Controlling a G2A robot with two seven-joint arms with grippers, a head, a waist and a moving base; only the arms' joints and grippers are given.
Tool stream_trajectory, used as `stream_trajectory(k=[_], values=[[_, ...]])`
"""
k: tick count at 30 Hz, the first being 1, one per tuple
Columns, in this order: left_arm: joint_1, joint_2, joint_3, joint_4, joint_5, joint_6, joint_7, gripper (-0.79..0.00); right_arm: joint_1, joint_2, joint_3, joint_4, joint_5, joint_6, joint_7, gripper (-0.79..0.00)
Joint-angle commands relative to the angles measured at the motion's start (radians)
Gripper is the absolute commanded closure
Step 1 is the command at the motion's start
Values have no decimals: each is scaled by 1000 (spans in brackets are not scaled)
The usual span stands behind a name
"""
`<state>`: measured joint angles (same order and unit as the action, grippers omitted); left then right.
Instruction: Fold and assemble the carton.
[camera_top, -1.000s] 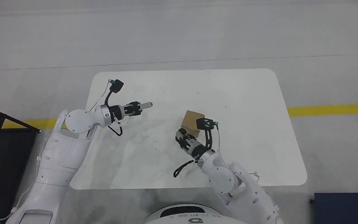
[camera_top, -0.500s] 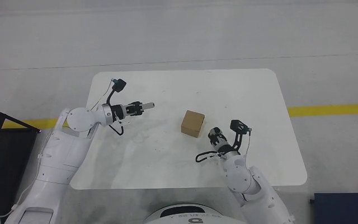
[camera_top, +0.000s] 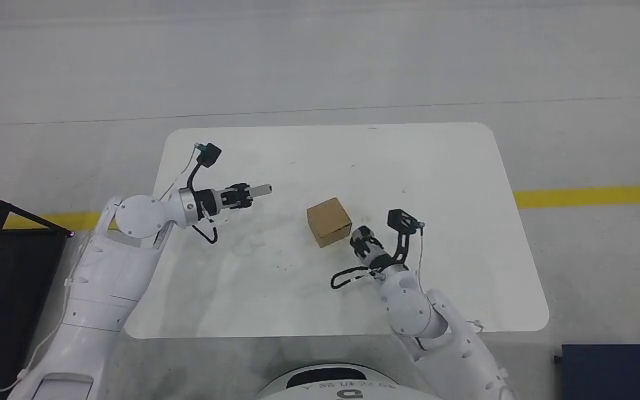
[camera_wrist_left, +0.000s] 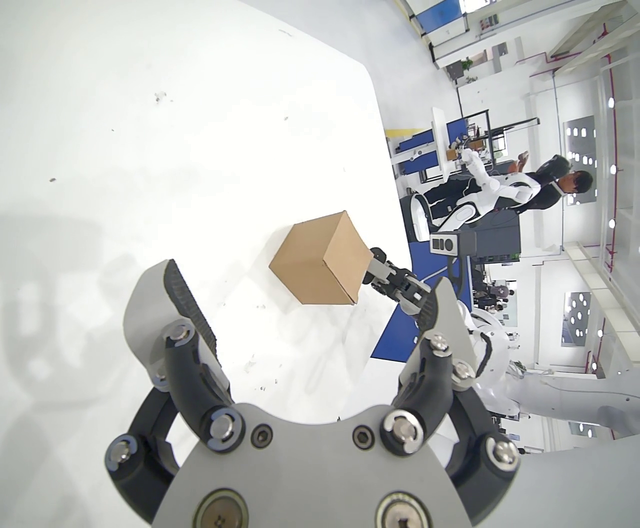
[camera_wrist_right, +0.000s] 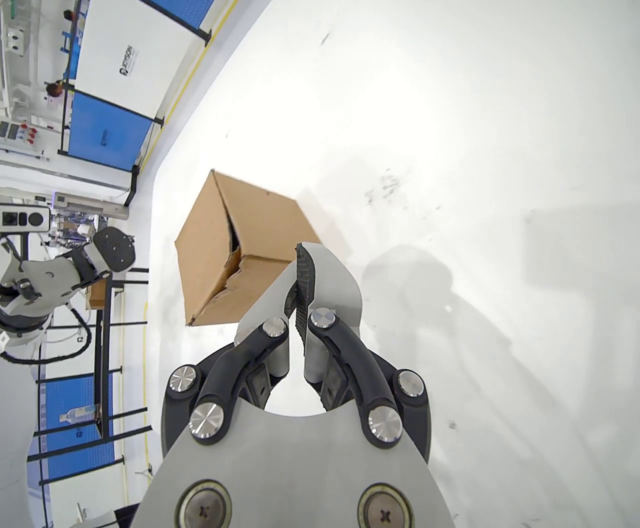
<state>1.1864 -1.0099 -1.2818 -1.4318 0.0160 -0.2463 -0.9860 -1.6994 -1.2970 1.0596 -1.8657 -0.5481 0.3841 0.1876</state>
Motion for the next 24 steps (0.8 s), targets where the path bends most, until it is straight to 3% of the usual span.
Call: stream_trajectory(k=[1,5,12,17,24], values=[[0,1,1,1,-2,-2,-4,-785,22,-6,-45,8,14,-29,27,0],[1,0,19,4,-13,-6,-27,-785,45,-14,-70,10,67,-75,38,0],[-21,-21,147,9,9,-2,-56,-785,-89,8,33,-114,79,-137,-29,0],[-99,-60,285,45,-5,1,-24,-785,-226,26,131,-203,92,-231,-90,0],[-242,-138,470,158,-26,15,57,-785,-385,43,233,-257,133,-362,-144,0]])
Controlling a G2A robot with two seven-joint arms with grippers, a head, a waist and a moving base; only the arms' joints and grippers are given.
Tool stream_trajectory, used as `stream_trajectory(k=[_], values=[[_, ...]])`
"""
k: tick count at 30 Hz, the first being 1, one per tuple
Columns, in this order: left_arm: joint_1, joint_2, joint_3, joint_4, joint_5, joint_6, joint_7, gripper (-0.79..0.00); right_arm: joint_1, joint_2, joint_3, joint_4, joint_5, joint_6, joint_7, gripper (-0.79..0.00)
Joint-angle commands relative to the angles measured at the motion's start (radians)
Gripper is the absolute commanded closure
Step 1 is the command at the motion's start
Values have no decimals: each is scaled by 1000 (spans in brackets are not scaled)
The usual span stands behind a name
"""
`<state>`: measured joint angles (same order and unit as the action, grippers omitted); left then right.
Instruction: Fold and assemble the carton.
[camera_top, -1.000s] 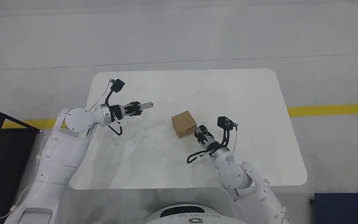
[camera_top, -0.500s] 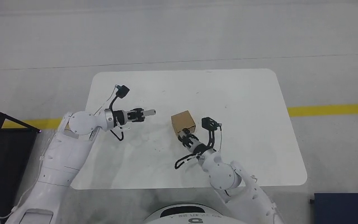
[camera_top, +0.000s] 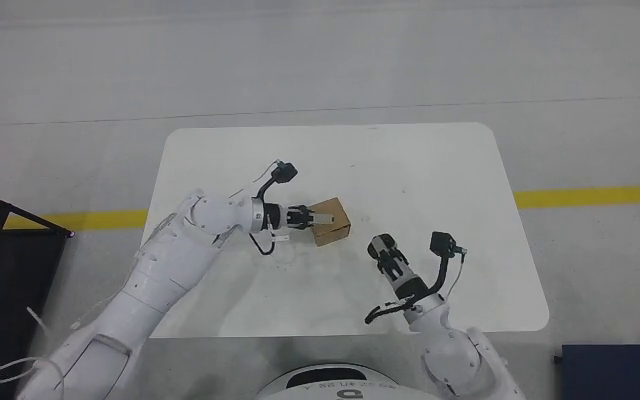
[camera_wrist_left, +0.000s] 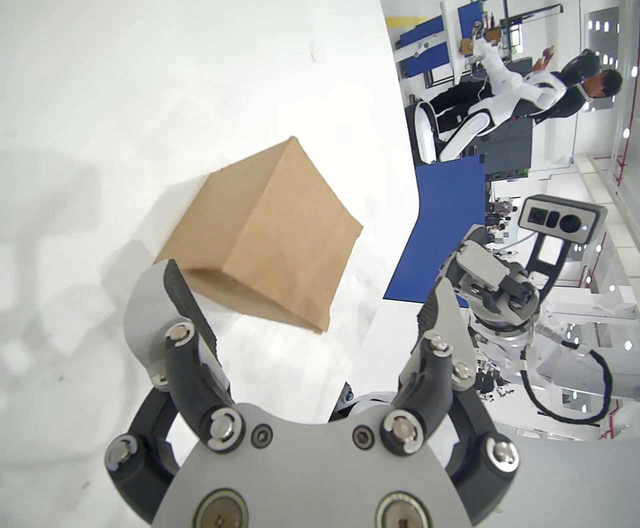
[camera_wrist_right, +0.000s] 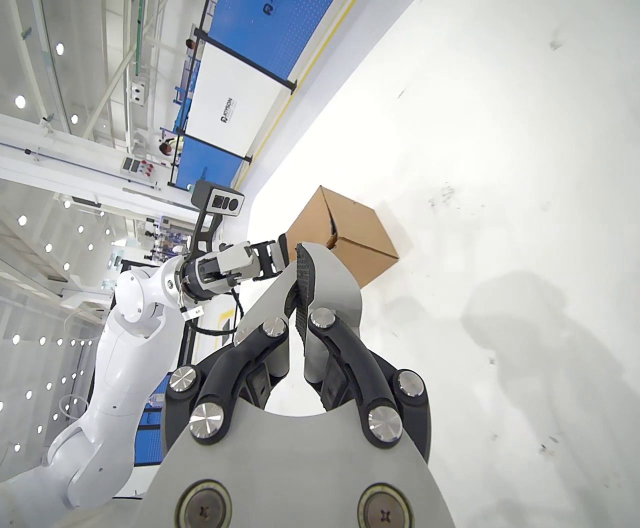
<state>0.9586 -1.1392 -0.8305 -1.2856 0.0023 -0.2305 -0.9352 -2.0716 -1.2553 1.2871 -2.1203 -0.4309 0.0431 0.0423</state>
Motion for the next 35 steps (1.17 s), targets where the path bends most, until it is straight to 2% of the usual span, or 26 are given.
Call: stream_trajectory(k=[1,5,8,9,10,11,13,14,19,23,26,35], values=[[-33,-19,40,28,-3,-4,17,-785,-29,3,19,0,32,-45,-1,0],[-83,-49,85,88,-3,-21,71,-785,-69,7,57,5,60,-85,-12,0],[-90,-48,66,119,-13,-47,77,-785,-87,9,71,2,77,-93,-14,-12],[-89,-46,60,122,-15,-49,76,-785,-91,9,72,1,85,-89,-11,-320],[-89,-46,60,122,-15,-49,76,-785,-91,9,72,1,85,-89,-11,-665],[-90,-47,59,122,-15,-49,77,-784,-91,9,73,1,83,-90,-12,-2],[-89,-46,59,122,-15,-49,76,-785,-91,9,73,1,85,-88,-11,-17],[-89,-46,59,122,-15,-49,76,-785,-91,9,72,1,85,-88,-11,-57],[-89,-46,60,122,-15,-49,76,-785,-91,9,72,1,85,-88,-11,-395],[-89,-46,60,122,-15,-49,76,-784,-91,9,72,1,85,-89,-11,-591],[-89,-46,60,122,-15,-49,76,-785,-91,9,72,1,85,-89,-11,-656],[-89,-46,60,122,-15,-49,76,-785,-91,9,72,1,85,-89,-11,-662]])
